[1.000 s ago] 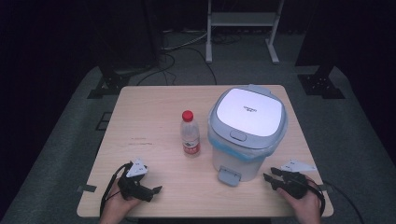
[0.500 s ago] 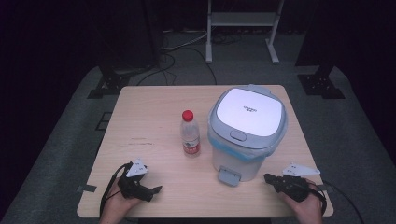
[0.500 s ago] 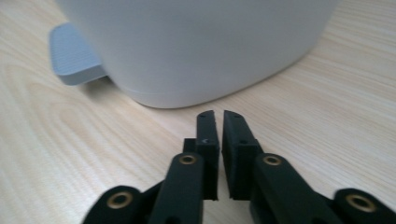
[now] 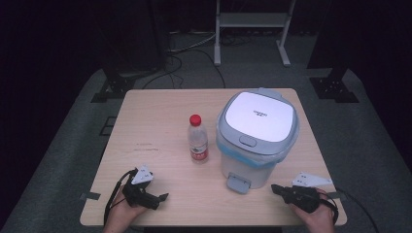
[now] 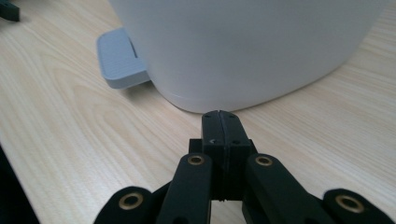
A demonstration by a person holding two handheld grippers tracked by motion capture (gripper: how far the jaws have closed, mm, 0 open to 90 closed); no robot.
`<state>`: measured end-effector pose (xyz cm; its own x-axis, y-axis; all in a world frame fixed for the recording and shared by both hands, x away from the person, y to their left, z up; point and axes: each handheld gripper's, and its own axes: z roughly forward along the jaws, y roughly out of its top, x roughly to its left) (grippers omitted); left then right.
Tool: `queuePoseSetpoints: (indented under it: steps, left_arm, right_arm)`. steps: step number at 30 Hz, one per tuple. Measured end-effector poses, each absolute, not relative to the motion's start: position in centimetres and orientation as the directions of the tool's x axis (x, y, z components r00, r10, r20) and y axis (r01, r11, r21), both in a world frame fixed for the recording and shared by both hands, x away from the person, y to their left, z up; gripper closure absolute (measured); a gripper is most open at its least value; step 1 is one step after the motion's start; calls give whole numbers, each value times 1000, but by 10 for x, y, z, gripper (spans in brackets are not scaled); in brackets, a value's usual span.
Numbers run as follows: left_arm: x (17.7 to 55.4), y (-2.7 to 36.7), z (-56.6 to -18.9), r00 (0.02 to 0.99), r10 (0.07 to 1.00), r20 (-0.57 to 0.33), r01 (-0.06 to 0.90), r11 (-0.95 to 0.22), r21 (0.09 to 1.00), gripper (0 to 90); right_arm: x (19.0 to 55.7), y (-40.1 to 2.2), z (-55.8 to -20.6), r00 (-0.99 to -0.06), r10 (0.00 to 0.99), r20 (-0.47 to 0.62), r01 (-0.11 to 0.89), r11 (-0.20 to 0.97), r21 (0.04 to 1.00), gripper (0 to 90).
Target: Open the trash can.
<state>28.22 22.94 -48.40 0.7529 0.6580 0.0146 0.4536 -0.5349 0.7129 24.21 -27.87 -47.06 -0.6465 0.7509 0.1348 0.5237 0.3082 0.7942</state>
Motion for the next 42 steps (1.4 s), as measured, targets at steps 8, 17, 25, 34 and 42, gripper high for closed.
queuePoseSetpoints:
  steps: [8, 17, 25, 34, 42]
  left_arm:
    - [282, 229, -484, 753, 658, 15, 454, -535, 713, 0]
    - [282, 229, -484, 753, 658, 15, 454, -535, 713, 0]
    - [282, 229, -484, 753, 658, 15, 454, -535, 713, 0]
    - [282, 229, -484, 753, 658, 15, 454, -535, 713, 0]
    - [282, 229, -484, 752, 659, 15, 454, -535, 713, 0]
  right_arm:
    - [239, -269, -468, -675, 723, 148, 515, 318, 796, 896]
    - [238, -260, -466, -699, 699, 151, 502, 330, 800, 896]
    - [239, -254, -464, -707, 688, 165, 500, 322, 804, 895]
    - [241, -248, -462, -718, 676, 166, 492, 326, 807, 895]
    - [241, -238, -461, -735, 658, 161, 479, 336, 811, 895]
